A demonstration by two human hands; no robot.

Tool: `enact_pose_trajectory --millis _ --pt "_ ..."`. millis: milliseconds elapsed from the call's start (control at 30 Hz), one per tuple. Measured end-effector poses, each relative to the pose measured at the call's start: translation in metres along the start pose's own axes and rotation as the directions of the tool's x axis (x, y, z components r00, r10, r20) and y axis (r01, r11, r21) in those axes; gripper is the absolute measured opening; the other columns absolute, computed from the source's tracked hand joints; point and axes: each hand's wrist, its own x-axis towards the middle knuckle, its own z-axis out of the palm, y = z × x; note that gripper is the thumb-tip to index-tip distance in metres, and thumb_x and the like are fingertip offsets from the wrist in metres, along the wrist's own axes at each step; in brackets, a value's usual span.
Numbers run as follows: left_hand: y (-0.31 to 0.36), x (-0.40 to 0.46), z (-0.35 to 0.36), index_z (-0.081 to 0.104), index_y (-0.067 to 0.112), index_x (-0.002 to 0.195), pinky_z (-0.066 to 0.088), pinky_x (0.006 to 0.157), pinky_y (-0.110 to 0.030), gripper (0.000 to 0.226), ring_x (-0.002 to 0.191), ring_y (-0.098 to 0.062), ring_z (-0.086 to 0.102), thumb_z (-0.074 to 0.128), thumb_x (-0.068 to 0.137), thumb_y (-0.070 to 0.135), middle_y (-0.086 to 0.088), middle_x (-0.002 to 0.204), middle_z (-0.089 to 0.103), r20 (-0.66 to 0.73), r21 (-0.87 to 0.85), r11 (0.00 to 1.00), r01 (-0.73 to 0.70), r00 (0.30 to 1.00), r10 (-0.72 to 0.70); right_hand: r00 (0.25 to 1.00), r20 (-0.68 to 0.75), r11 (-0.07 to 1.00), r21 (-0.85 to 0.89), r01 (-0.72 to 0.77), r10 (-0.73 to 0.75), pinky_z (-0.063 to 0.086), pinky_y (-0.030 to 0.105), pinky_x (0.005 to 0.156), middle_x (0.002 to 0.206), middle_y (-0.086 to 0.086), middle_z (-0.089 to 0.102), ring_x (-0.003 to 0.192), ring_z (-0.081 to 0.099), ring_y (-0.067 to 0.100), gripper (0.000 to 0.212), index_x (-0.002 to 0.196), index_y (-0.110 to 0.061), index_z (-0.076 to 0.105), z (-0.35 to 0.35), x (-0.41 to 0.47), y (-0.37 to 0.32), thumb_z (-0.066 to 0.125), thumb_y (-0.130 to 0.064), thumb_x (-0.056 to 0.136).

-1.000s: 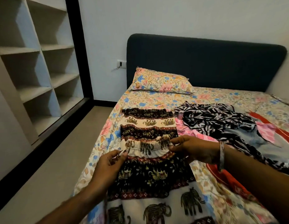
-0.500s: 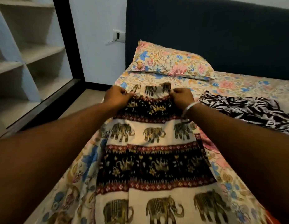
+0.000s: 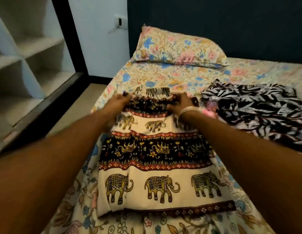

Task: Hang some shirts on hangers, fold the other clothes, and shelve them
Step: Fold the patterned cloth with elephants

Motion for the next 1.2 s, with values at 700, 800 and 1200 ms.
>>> enact_pose_trajectory --millis 700,800,1200 --pt "-0.097 -0.306 0.011 0.058 0.033 0.129 0.060 0.079 -0.055 0.043 0.095 -0.042 0.069 0.064 0.095 0.006 -0.016 0.102 0.073 -0.232 -0.213 0.957 -0.197 0.962 0.147 0.946 -0.012 0.946 0.016 -0.323 0.324 0.056 0.036 0.078 0.111 0.020 0.061 0.084 0.058 0.027 0.045 0.129 0.007 0.053 -0.075 -0.274 0.060 0.072 -0.002 0.089" --pt "-0.095 -0.303 -0.014 0.059 0.034 0.126 0.055 0.081 -0.060 0.038 0.094 -0.051 0.066 0.061 0.096 0.011 -0.030 0.111 0.068 -0.131 -0.327 0.936 -0.131 0.987 0.092 0.915 0.004 0.914 -0.055 -0.402 0.403 0.046 0.032 0.080 0.102 0.014 0.056 0.071 0.051 0.021 0.031 0.122 0.005 0.058 -0.096 -0.273 0.066 0.062 -0.013 0.098" --pt "-0.093 -0.292 -0.033 0.063 0.034 0.128 0.057 0.091 -0.054 0.048 0.101 -0.029 0.073 0.072 0.081 0.033 -0.014 0.114 0.074 0.033 -0.228 0.970 -0.089 0.995 0.099 0.895 0.011 0.888 -0.132 -0.441 0.446 0.054 0.029 0.057 0.076 0.010 0.068 0.062 0.058 0.023 0.031 0.095 -0.003 0.065 -0.100 -0.270 0.080 0.071 -0.034 0.092"
